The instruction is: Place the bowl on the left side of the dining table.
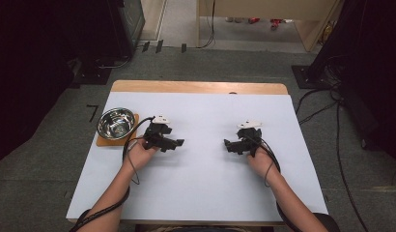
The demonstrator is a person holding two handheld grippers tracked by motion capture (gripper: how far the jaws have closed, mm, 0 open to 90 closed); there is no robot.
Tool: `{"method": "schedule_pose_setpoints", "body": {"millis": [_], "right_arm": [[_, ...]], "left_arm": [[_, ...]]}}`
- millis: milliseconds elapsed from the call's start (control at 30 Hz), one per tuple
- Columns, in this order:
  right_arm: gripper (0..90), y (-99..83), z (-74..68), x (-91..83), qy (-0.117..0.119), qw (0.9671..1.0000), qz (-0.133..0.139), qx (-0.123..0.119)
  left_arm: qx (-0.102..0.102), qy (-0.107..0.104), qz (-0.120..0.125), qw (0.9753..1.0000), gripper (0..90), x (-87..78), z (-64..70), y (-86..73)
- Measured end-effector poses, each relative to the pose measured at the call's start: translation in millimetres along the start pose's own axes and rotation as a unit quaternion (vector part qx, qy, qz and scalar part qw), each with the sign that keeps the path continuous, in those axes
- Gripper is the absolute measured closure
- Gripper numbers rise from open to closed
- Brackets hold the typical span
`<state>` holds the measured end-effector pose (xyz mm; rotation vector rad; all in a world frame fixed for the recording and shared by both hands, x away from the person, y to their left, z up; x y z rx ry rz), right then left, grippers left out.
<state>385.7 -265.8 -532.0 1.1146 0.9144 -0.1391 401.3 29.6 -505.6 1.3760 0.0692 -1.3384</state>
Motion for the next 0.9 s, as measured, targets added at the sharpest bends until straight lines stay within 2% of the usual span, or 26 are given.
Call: {"method": "schedule_pose_setpoints", "body": {"millis": [67, 267, 300, 467, 900], "right_arm": [[4.4, 0.0, 0.0, -0.1, 0.0, 1.0, 0.0, 0.0], [4.4, 0.0, 0.0, 0.0, 0.0, 1.0, 0.0, 0.0], [4.4, 0.0, 0.0, -0.1, 0.0, 1.0, 0.0, 0.0], [4.4, 0.0, 0.0, 0.0, 0.0, 1.0, 0.0, 0.0], [4.4, 0.0, 0.0, -0.1, 0.0, 1.0, 0.0, 0.0]], "left_arm": [[0.012, 0.003, -0.005, 0.9999, 22.5, 2.7, 1.6, -1.6], [0.02, -0.001, -0.02, 0.9996, 22.5, 10.6, 5.6, -5.9], [0.027, -0.001, -0.018, 0.9995, 21.6, 11.8, 6.8, -6.4], [0.034, 0.0, -0.016, 0.9993, 18.9, 13.9, 8.9, -7.1], [0.029, -0.005, -0.015, 0.9994, 18.0, 14.2, 8.4, -7.0]]}}
Point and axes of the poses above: each handheld gripper's, and its own axes: x roughly forward along the jaws, y roughly out of its top, z roughly to its right, the point moved 4 cm from there along x, roughly forward along the jaws, and after that the axes turned 12 degrees about -x, right-handed, at the moved point
